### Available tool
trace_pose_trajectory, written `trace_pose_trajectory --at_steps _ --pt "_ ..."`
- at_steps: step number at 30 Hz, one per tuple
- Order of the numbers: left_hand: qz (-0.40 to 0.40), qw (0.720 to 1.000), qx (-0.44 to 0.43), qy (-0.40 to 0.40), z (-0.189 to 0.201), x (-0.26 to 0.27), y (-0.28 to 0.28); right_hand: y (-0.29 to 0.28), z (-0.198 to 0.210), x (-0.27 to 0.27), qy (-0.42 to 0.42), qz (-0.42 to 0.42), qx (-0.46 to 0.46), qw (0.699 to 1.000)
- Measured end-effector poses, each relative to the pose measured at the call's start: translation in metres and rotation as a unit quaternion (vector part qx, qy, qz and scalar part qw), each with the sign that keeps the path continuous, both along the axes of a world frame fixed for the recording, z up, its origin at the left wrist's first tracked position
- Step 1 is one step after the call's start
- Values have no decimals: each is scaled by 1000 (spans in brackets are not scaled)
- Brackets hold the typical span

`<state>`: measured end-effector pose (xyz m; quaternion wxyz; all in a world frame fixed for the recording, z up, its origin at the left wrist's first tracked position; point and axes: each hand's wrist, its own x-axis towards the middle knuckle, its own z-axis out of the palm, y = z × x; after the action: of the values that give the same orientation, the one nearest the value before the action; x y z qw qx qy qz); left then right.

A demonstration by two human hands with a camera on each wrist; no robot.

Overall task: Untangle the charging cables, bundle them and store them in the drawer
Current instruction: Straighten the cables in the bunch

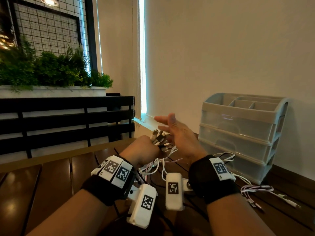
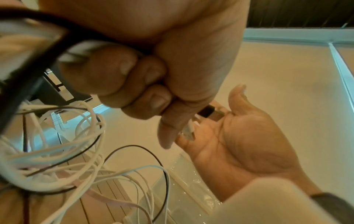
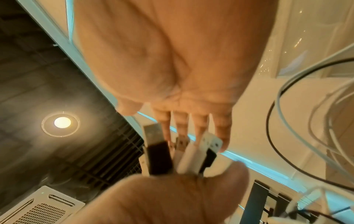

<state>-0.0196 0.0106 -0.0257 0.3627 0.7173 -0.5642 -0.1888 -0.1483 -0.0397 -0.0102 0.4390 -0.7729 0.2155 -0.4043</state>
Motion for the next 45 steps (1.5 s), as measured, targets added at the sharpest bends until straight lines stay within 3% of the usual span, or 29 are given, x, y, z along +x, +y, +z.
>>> trace_pose_trajectory --at_steps 3,15,32,45 --pt "40 998 -33 25 1 3 -1 -3 5 -3 4 -78 -62 995" --pt "49 996 -49 49 -4 12 -5 -8 -1 0 85 -80 -108 987" --pt "24 999 -41 3 -8 12 -9 -9 0 -6 40 -47 -43 997" --pt "17 999 -46 11 -10 15 -12 -11 3 -10 23 -30 -19 999"
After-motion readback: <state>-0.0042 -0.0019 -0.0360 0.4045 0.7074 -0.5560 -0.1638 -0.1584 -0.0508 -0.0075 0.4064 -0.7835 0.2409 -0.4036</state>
